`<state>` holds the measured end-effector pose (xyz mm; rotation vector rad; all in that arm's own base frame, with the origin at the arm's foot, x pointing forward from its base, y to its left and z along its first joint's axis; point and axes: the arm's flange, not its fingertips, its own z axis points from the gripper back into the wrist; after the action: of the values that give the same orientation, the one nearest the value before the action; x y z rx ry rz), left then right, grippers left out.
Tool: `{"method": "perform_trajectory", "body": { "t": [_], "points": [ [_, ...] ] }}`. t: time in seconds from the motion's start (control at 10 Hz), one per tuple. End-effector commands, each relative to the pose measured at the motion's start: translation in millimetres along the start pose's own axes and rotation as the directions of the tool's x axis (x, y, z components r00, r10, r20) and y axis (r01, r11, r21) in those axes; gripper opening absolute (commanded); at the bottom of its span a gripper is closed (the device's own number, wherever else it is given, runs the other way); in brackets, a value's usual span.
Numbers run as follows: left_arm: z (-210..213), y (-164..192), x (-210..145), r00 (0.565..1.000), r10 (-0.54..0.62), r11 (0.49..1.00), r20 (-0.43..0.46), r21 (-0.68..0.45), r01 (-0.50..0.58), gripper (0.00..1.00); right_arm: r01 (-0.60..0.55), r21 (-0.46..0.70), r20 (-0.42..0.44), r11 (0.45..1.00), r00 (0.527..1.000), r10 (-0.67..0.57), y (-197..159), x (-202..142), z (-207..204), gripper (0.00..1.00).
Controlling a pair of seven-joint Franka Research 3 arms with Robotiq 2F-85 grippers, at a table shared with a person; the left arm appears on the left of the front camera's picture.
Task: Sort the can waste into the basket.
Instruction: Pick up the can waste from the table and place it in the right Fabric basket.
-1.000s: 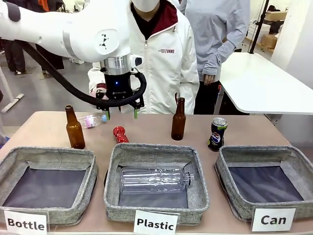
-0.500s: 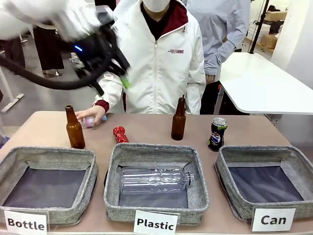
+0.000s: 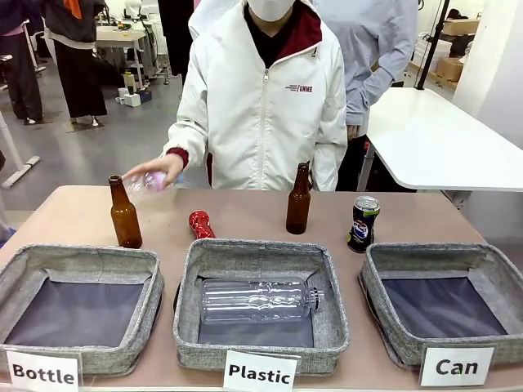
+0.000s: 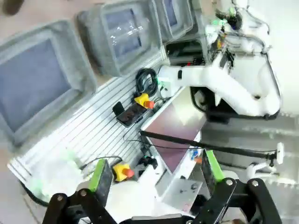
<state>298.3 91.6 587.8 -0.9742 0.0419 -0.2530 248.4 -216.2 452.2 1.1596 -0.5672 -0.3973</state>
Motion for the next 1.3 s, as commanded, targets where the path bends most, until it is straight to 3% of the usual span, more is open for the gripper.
{"method": "perform_trajectory", "body": {
  "t": [0.0,0.1,0.2,0.3,0.5,0.9,1.2],
  "points": [
    [28,32,17,0.986,0.152,0.988,0.064,-0.023,-0.151,1.00,-0.026,0.021,0.010,0.999,1.000,0.025,1,3,0,1.00],
    [42,67,1,0.966,0.231,0.973,0.115,-0.041,-0.227,1.00,-0.026,0.021,0.010,0.999,1.000,0.025,1,3,0,1.00],
    [51,102,-11,0.965,0.238,0.970,0.113,-0.080,-0.230,1.00,-0.026,0.021,0.010,0.999,1.000,0.025,1,3,0,1.00],
    [52,122,-17,0.959,0.260,0.959,0.114,-0.148,-0.242,1.00,-0.026,0.021,0.010,0.999,1.000,0.025,1,3,0,1.00],
    [47,139,-18,0.950,0.280,0.950,0.136,-0.180,-0.255,1.00,-0.026,0.021,0.010,0.999,1.000,0.025,1,3,0,1.00],
    [35,132,3,0.946,0.298,0.946,0.124,-0.171,-0.276,1.00,-0.026,0.021,0.010,0.999,1.000,0.025,1,3,0,1.00],
    [7,87,51,0.932,0.355,0.928,0.079,-0.152,-0.341,1.00,-0.026,0.021,0.010,0.999,1.000,0.025,1,3,0,1.00]
  ]
}}
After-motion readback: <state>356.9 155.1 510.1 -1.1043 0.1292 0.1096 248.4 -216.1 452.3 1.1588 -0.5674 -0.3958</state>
